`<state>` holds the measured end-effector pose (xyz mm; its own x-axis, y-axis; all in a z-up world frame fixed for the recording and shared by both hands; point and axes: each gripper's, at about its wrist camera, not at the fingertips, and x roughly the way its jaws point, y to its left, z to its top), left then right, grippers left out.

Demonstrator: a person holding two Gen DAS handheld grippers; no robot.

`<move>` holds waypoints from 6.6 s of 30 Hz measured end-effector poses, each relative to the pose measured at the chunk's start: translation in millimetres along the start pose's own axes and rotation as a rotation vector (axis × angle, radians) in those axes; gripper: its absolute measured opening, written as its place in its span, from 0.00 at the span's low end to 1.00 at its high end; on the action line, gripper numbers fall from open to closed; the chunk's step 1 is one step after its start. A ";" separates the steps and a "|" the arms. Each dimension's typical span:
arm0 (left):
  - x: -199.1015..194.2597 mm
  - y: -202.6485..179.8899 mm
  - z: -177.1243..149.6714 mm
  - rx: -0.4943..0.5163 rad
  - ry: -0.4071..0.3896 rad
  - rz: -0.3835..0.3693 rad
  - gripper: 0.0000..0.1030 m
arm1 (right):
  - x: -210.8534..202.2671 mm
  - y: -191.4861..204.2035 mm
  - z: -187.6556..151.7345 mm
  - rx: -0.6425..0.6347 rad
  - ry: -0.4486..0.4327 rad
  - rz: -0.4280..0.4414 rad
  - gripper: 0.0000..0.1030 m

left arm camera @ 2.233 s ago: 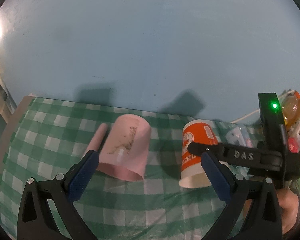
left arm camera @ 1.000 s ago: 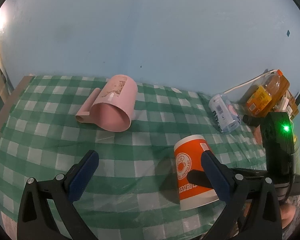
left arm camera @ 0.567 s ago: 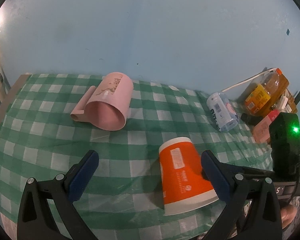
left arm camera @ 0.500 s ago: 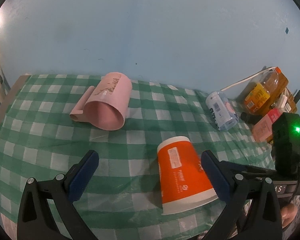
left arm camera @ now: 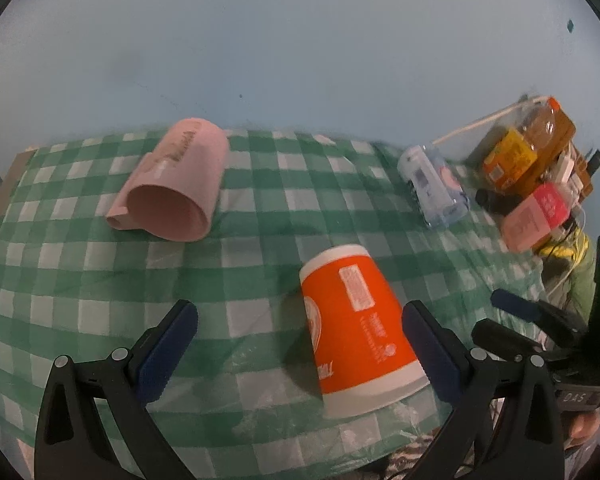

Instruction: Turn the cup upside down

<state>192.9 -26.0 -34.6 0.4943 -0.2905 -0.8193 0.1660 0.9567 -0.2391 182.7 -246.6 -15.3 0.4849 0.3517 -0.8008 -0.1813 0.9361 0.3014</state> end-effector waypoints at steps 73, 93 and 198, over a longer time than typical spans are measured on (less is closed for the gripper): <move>-0.8 -70.4 17.5 0.285 -0.345 0.100 0.71 | -10.3 -13.6 -26.2 -0.008 -0.083 -0.010 0.87; 24.0 -76.5 4.3 0.283 -0.374 0.123 0.70 | -8.7 -15.0 -25.6 0.006 -0.080 -0.006 0.87; -122.6 -33.9 -146.0 0.187 -0.646 0.139 1.00 | -105.2 60.0 -103.6 -0.281 -0.555 -0.263 0.90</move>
<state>2.1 -20.2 -2.1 0.9218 -0.1728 -0.3471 0.1796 0.9836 -0.0128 32.1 -227.3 33.4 0.8973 0.1297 -0.4219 -0.1762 0.9816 -0.0730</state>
